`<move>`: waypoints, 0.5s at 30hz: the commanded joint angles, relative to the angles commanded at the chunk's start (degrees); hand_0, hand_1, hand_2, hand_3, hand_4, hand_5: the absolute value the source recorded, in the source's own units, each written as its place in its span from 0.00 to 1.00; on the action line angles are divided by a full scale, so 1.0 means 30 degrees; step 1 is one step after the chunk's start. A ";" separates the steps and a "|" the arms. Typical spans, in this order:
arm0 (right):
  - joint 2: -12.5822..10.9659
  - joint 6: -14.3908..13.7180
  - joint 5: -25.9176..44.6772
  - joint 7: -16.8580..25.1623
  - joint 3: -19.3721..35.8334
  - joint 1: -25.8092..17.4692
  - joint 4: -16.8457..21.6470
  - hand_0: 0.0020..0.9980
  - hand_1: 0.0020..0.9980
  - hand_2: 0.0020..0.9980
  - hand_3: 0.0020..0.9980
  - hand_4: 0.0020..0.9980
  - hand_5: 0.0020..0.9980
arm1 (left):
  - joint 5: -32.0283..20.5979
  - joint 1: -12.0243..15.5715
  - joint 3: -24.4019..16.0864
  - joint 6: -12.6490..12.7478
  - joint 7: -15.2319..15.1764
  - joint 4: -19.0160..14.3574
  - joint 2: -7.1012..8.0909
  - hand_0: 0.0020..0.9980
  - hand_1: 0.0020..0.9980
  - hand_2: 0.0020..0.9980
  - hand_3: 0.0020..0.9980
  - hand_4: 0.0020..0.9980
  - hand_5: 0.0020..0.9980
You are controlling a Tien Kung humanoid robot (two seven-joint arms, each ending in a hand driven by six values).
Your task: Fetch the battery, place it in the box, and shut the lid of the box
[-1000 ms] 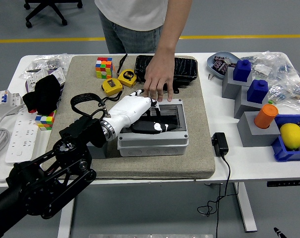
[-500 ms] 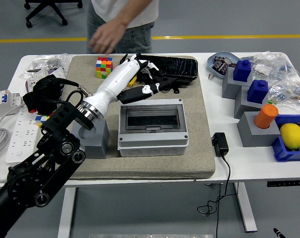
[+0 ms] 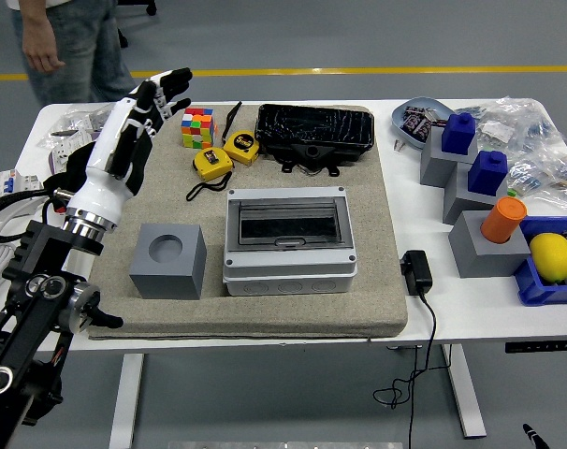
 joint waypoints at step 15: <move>-0.0040 -0.0768 0.0274 0.0663 0.1166 -0.0141 0.0000 0.85 0.83 0.80 0.83 1.00 1.00 | -0.7506 0.1616 -0.2208 0.0114 0.0170 0.0856 -0.0437 0.22 0.50 0.83 0.99 1.00 1.00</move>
